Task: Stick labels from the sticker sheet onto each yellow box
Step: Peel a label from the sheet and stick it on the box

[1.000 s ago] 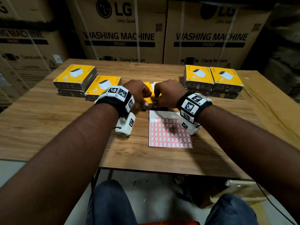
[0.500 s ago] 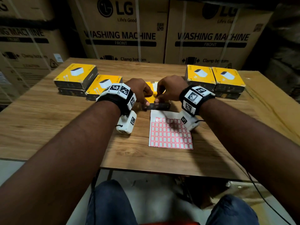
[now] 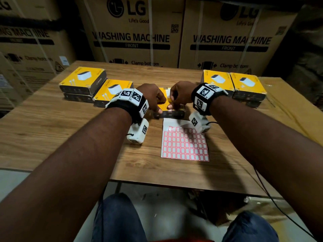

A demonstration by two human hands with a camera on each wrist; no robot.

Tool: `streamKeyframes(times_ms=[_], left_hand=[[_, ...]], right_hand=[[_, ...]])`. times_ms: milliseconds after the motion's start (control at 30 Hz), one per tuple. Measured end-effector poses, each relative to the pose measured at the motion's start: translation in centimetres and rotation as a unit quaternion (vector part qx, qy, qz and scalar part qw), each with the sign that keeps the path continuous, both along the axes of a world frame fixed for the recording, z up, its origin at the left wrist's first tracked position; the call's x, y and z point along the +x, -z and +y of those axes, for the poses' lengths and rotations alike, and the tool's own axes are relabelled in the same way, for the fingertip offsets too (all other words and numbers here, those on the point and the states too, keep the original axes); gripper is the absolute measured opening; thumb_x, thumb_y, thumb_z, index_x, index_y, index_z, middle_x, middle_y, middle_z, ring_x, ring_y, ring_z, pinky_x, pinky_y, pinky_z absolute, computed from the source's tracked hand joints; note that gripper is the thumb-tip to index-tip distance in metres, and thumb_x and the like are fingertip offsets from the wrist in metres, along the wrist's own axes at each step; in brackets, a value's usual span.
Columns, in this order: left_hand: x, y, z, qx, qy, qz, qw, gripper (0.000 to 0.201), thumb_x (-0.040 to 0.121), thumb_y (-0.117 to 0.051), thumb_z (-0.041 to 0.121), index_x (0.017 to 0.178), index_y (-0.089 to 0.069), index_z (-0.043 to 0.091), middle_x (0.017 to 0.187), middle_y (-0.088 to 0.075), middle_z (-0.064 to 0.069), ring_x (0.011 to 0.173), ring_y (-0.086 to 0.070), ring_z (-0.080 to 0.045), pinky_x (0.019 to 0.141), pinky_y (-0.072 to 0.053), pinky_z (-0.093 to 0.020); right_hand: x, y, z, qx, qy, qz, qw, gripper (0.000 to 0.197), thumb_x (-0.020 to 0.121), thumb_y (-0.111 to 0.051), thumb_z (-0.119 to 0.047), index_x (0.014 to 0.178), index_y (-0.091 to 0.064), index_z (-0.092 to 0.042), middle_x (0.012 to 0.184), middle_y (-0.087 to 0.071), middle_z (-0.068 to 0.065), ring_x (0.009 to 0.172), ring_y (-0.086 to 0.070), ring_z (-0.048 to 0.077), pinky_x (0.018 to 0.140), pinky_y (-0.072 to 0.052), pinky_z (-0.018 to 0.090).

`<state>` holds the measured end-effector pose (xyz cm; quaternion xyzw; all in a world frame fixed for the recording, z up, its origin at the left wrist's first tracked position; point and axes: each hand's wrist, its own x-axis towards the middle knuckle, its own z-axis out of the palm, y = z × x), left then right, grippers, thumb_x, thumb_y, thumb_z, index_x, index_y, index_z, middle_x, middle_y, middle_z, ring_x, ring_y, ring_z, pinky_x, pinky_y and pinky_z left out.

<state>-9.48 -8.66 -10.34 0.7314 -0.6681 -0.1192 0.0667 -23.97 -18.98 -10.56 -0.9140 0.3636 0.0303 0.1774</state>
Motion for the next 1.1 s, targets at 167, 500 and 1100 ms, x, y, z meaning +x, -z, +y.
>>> streamKeyframes(times_ms=[167,500,1100], left_hand=[[-0.1,-0.1,0.1,0.000,-0.007,0.012,1.000,0.053,0.069,-0.087,0.024,0.119,-0.069,0.021,0.115,-0.070,0.007,0.096,-0.060,-0.007,0.079,-0.039,-0.019],[-0.2,-0.1,0.2,-0.001,-0.002,0.008,1.000,0.051,0.068,-0.087,0.026,0.117,-0.071,0.022,0.114,-0.070,0.006,0.103,-0.063,-0.013,0.090,-0.050,-0.029],[-0.1,-0.4,0.1,0.012,-0.003,-0.011,1.000,0.052,0.070,-0.085,0.029,0.120,-0.069,0.024,0.106,-0.068,0.010,0.091,-0.056,-0.005,0.072,-0.035,-0.019]], right_hand=[[0.5,-0.3,-0.6,0.049,-0.014,0.028,0.998,0.025,0.072,-0.081,-0.042,0.080,-0.064,-0.025,0.083,-0.069,0.000,0.077,-0.063,0.017,0.076,-0.054,0.035],[0.3,-0.6,0.1,0.071,0.002,0.031,0.997,0.027,0.078,-0.078,-0.038,0.093,-0.065,-0.019,0.093,-0.069,0.003,0.086,-0.064,0.021,0.078,-0.056,0.037],[-0.4,0.1,2.0,-0.070,-0.030,0.055,0.996,0.055,0.064,-0.083,-0.052,0.105,-0.059,-0.024,0.095,-0.058,-0.007,0.088,-0.054,0.015,0.070,-0.041,0.028]])
